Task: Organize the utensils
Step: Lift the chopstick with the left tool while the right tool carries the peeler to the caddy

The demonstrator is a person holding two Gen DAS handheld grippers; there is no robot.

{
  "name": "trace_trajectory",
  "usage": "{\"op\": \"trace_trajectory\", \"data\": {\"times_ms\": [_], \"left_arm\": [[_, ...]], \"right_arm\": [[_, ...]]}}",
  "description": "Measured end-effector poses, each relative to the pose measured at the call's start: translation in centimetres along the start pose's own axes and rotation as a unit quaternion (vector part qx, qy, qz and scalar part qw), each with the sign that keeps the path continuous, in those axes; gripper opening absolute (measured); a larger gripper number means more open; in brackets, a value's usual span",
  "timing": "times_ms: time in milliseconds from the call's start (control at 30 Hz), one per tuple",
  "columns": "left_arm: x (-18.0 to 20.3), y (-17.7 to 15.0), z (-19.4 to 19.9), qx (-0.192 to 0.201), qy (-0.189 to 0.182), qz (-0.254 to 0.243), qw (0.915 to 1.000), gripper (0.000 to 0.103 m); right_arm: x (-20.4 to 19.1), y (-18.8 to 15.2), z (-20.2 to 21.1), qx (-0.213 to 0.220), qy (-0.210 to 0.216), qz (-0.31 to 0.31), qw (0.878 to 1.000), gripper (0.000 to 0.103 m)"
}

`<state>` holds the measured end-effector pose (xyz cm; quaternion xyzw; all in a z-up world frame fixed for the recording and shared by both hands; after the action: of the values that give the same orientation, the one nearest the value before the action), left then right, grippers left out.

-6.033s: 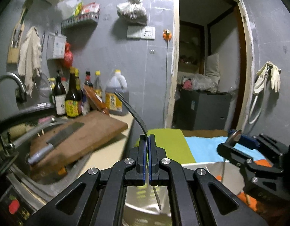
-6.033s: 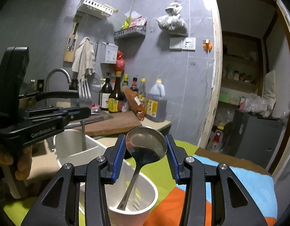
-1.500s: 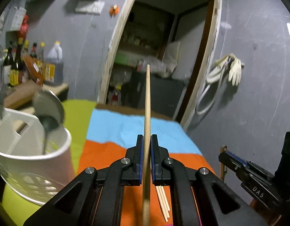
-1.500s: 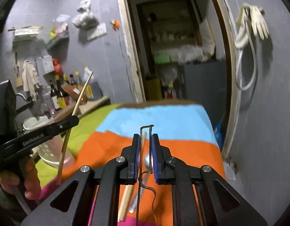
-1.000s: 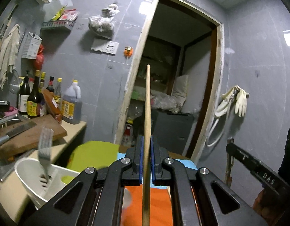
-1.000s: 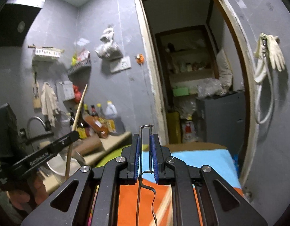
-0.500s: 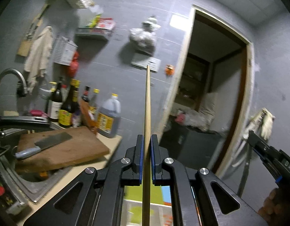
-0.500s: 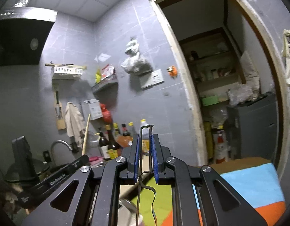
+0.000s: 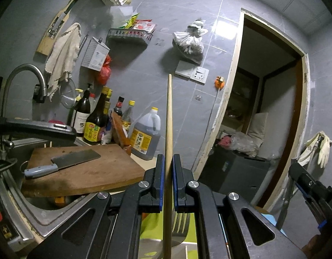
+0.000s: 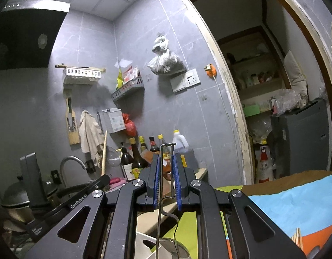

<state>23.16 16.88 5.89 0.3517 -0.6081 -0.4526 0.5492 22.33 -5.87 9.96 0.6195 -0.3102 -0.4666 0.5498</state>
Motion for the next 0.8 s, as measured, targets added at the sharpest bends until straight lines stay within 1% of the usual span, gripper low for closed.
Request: {"op": "trace_trajectory", "data": {"times_ms": [300,567,800], "left_arm": [[0.5,-1.4,-0.2,-0.007,0.006,-0.005,0.9999,0.005],[0.8,-2.8,0.2,-0.026,0.002,-0.005,0.9996,0.005],[1.2,-3.3,0.6,-0.047,-0.008,-0.005,0.9989,0.005]], "right_arm": [[0.0,-1.5,-0.4,0.007,-0.012,0.005,1.0,0.01],[0.4,-2.5,-0.4,-0.004,-0.016,0.006,1.0,0.01],[0.4,-3.2,-0.3,-0.018,-0.012,0.014,1.0,0.011]]}}
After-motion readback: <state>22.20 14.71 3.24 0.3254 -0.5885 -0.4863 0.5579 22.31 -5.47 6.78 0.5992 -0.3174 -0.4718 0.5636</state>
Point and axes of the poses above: each gripper's, at about its wrist camera, not at the fingertips, and z roughly against the way its jaws point, x to its right, y to its top, the point moved 4 cm from there along -z, roughly the way its jaws point, and after that the axes turned 11 degrees about -y, right-handed, at the moved point
